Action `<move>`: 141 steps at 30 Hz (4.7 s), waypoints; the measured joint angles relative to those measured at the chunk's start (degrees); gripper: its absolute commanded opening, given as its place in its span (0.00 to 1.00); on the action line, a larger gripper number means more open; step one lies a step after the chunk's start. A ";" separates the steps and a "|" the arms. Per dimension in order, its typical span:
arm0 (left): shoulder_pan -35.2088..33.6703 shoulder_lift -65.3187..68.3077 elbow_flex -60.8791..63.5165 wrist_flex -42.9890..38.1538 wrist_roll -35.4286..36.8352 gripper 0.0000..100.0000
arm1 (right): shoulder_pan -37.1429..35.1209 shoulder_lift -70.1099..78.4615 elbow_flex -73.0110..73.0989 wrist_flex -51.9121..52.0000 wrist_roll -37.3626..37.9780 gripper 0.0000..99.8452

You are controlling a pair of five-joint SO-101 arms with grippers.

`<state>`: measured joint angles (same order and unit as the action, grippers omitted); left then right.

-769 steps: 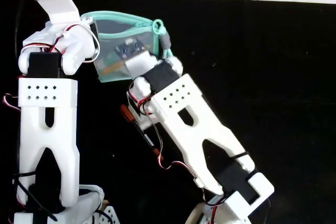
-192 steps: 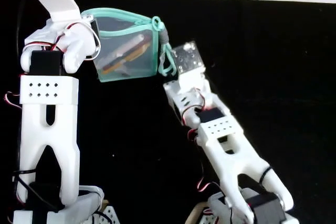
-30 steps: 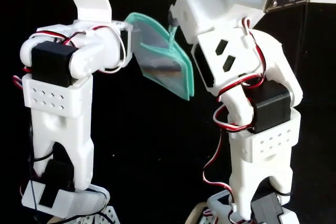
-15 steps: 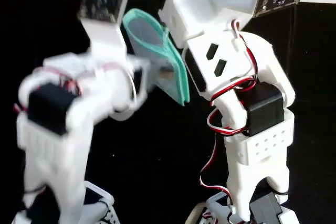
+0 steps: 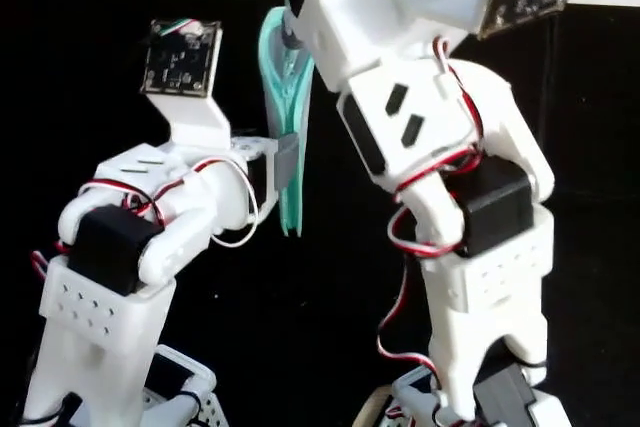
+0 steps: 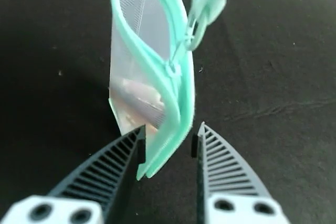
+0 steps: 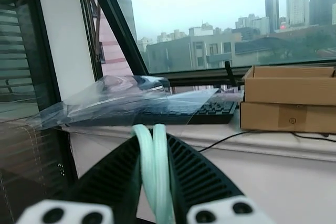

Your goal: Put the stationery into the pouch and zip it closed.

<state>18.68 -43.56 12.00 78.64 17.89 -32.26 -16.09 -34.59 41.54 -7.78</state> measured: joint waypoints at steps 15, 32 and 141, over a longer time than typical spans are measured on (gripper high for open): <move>-0.26 -4.04 9.58 -10.37 -7.21 0.17 | -1.14 3.08 -0.35 0.00 -0.09 0.01; -1.85 5.71 9.32 -21.36 -7.12 0.17 | -1.14 3.08 -0.35 0.00 -0.09 0.01; -8.88 -15.74 21.63 1.67 -20.31 0.01 | 21.63 24.97 -0.26 -14.59 17.67 0.16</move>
<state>9.80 -59.30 33.63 80.31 -2.42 -10.64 8.88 -34.86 26.95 9.89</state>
